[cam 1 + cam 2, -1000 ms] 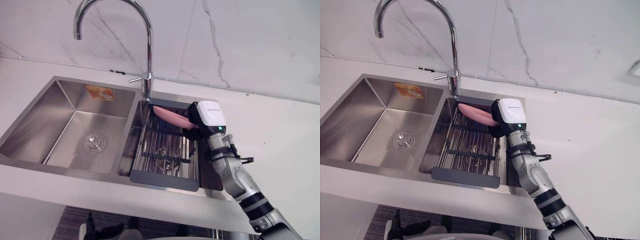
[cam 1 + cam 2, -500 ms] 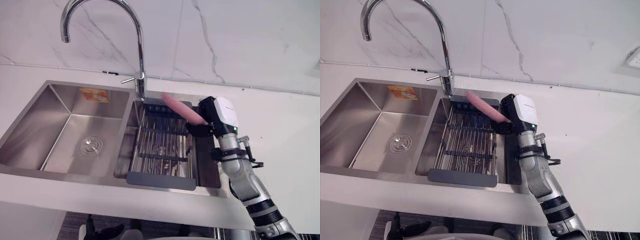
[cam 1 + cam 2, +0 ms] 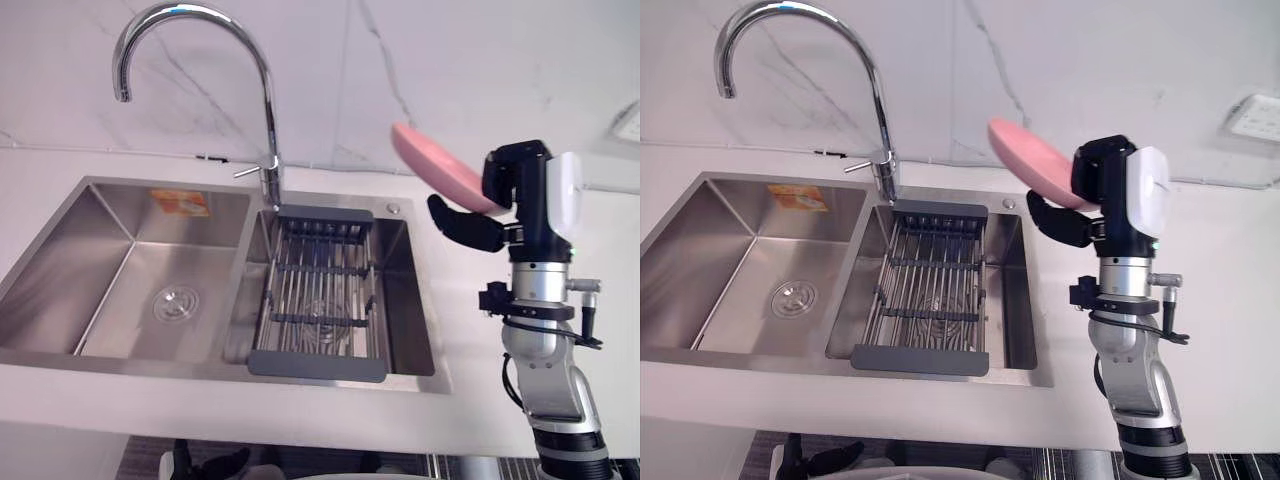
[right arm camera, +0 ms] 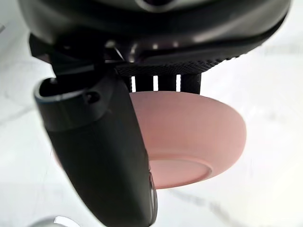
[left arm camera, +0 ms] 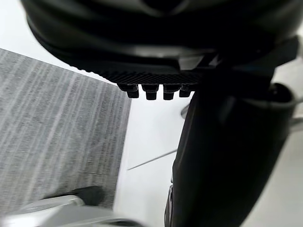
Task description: Walk over to the sink, pick up the cup, carry it to the dishwasher, place the cup inside the dishwasher, then close the dishwasher door
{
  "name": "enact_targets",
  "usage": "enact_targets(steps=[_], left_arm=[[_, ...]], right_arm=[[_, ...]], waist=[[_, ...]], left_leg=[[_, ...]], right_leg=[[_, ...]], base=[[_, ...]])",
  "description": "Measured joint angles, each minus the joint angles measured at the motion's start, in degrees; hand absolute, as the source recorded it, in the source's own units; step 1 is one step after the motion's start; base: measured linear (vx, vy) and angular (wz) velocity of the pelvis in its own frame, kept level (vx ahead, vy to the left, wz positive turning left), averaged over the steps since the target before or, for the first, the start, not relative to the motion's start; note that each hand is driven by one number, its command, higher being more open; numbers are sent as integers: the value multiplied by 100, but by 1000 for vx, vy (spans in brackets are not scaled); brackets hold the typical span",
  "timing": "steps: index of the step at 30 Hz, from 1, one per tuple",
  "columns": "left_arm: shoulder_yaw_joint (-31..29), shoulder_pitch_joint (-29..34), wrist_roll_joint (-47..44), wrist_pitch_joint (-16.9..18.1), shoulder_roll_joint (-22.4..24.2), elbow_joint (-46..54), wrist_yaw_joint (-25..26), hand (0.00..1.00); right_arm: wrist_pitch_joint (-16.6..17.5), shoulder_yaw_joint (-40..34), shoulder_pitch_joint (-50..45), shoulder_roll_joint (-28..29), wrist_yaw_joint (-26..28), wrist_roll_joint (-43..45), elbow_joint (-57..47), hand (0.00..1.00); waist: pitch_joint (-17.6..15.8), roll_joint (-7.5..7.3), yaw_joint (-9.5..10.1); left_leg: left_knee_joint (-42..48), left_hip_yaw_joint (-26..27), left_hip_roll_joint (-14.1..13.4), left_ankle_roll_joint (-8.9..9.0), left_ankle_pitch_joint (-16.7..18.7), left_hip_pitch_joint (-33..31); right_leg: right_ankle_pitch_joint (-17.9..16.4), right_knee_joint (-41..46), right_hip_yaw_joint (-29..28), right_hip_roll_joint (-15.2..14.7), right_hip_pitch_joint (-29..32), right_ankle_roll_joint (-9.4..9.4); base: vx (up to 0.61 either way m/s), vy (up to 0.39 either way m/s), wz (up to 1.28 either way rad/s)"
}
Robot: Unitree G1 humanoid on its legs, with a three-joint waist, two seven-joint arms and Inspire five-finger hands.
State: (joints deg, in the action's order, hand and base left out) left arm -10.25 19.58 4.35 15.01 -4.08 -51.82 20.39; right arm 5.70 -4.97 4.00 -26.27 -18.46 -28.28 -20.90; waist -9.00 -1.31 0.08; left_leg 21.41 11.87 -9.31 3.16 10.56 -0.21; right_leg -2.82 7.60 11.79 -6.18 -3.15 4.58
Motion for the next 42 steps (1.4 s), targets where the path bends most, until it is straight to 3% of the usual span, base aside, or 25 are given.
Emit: enact_targets(steps=[1, 3, 5, 7, 8, 9, 10, 11, 12, 14, 15, 17, 19, 20, 21, 22, 24, 26, 28, 35, 42], left_arm=[[-92, 168, -16, -41, 89, 5, 82, 100], [-57, 288, -24, -189, 103, -27, 69, 100], [-45, 251, -24, -348, 87, -32, -52, 100], [112, 115, -50, -462, 7, -38, -218, 100], [177, 51, -121, -609, -27, -50, -298, 100], [188, 42, -151, -660, -31, -57, -301, 100], [183, 0, -164, -670, -33, -97, -297, 100], [166, -95, -255, -685, -60, -220, -286, 100], [167, -150, -349, -720, -107, -252, -288, 100], [165, -199, -394, -727, -172, -277, -298, 100], [162, -188, -381, -727, -190, -282, -300, 100], [154, -164, -366, -726, -199, -285, -297, 100], [114, -167, -383, -722, -231, -281, -269, 100], [73, -231, -386, -713, -247, -280, -264, 100], [56, -271, -391, -720, -246, -278, -261, 100], [-89, -304, -498, -739, -258, -309, -200, 100], [-113, -308, -510, -743, -317, -325, -198, 100], [-111, -314, -462, -690, -352, -320, -209, 100], [-96, -309, -265, -570, -274, -294, -199, 100], [-41, -240, 31, -398, -185, -249, -204, 100], [192, -267, 147, -313, -304, -235, -299, 100]], right_arm=[[36, 2, 73, -266, 0, 1, -1, 0], [110, -35, 266, -532, -1, 1, 3, 0], [143, -168, 500, -554, -30, -8, 126, 0], [126, -226, 723, -479, -53, -22, 520, 0], [77, -190, 696, -440, -44, -70, 790, 0], [55, -133, 689, -346, -8, -186, 1019, 0], [46, -113, 689, -283, 16, -276, 1080, 0], [40, 7, 690, -242, 41, -340, 1125, 0], [108, 107, 695, -245, 49, -352, 1129, 0], [283, 136, 757, -250, 48, -505, 1185, 0], [364, 159, 862, -269, 49, -529, 1281, 0], [374, 171, 1019, -307, 48, -560, 1415, 0], [384, 168, 1177, -322, 43, -561, 1637, 0], [385, 170, 1275, -353, 42, -584, 1812, 0], [348, 169, 1304, -355, 45, -596, 1909, 0], [235, 168, 1298, -352, 69, -594, 1967, 0], [133, 109, 1265, -351, 94, -583, 1966, 0], [61, -120, 1111, -334, 120, -562, 1923, 0], [51, -385, 857, -243, 174, -562, 1733, 0], [52, -644, 371, 108, 274, -572, 1587, 0], [-267, -793, -17, 422, 20, -680, 1859, 0]], waist=[[-3, 58, 29], [9, 161, 2], [-15, 250, -112], [-119, 201, -98], [-139, 205, -94], [-204, 186, -89], [-228, 254, -55], [-262, 292, 17], [-254, 287, 20], [-245, 270, 75], [-235, 255, 86], [-183, 190, 134], [-64, 106, 230], [-44, 88, 305], [-41, 90, 383], [-49, 75, 368], [-47, 53, 321], [-27, 39, 297], [-30, 29, 301], [-30, 15, 211], [-38, 5, 134]], left_leg=[[942, -507, -31, -89, 141, -331], [1158, -1024, 78, 57, 369, -460], [826, -1152, 168, 154, 640, -458], [722, -1052, 361, 28, 768, -578], [832, -863, 441, -81, 808, -662], [874, -617, 422, -283, 783, -657], [808, -414, 298, -411, 746, -647], [654, -122, 204, -469, 603, -620], [474, 86, 133, -494, 452, -613], [281, 406, -21, -518, 261, -640], [224, 606, -127, -542, 197, -668], [231, 869, -235, -541, 166, -754], [402, 1045, -368, -468, 165, -976], [479, 1019, -442, -293, 71, -1092], [462, 975, -488, -131, -44, -1127], [395, 915, -592, -12, -141, -1153], [313, 911, -618, 45, -235, -1140], [4, 916, -609, 107, -489, -1053], [-348, 932, -521, 127, -741, -983], [-978, 988, -283, 72, -1108, -873], [-1678, 943, 36, -81, -1592, -862]], right_leg=[[-99, 341, -427, 75, 213, -13], [-21, 560, -909, 165, 607, 53], [215, 623, -1280, 213, 1040, 141], [516, 636, -1661, 154, 1441, 230], [730, 616, -1700, 119, 1553, 100], [1104, 279, -1641, 102, 1543, -198], [1158, 244, -1520, 126, 1477, -365], [787, 921, -899, 61, 1598, -546], [279, 1616, -312, -18, 1588, -586], [-256, 2114, 306, -132, 1326, -613], [-520, 2309, 553, -254, 1059, -617], [-697, 2399, 763, -513, 671, -639], [-772, 1690, 850, -560, 376, -501], [-785, 1074, 930, -368, 254, -468], [-697, 675, 875, -213, 136, -321], [-538, 214, 795, -30, -3, -54], [-481, 0, 776, 47, -78, 17], [-309, -263, 775, 152, -133, -44], [-171, -436, 774, 167, -134, -65], [-9, -674, 762, 73, -65, -44], [89, -675, 869, -61, 177, 7]], base=[[-27, 81, -127], [-66, 151, -148], [-105, 211, -117], [-189, 224, -92], [-294, 229, -86], [-383, 234, -91], [-394, 211, -115], [-356, 183, -117], [-243, 140, -113], [-195, 58, -107], [-209, -1, -106], [-195, -80, -98], [-153, -156, -94], [-96, -195, -83], [-82, -249, -88], [-64, -229, -55], [-56, -158, -13], [-69, -101, 0], [-76, -52, 4], [-72, 18, 3], [-11, 29, 10]])
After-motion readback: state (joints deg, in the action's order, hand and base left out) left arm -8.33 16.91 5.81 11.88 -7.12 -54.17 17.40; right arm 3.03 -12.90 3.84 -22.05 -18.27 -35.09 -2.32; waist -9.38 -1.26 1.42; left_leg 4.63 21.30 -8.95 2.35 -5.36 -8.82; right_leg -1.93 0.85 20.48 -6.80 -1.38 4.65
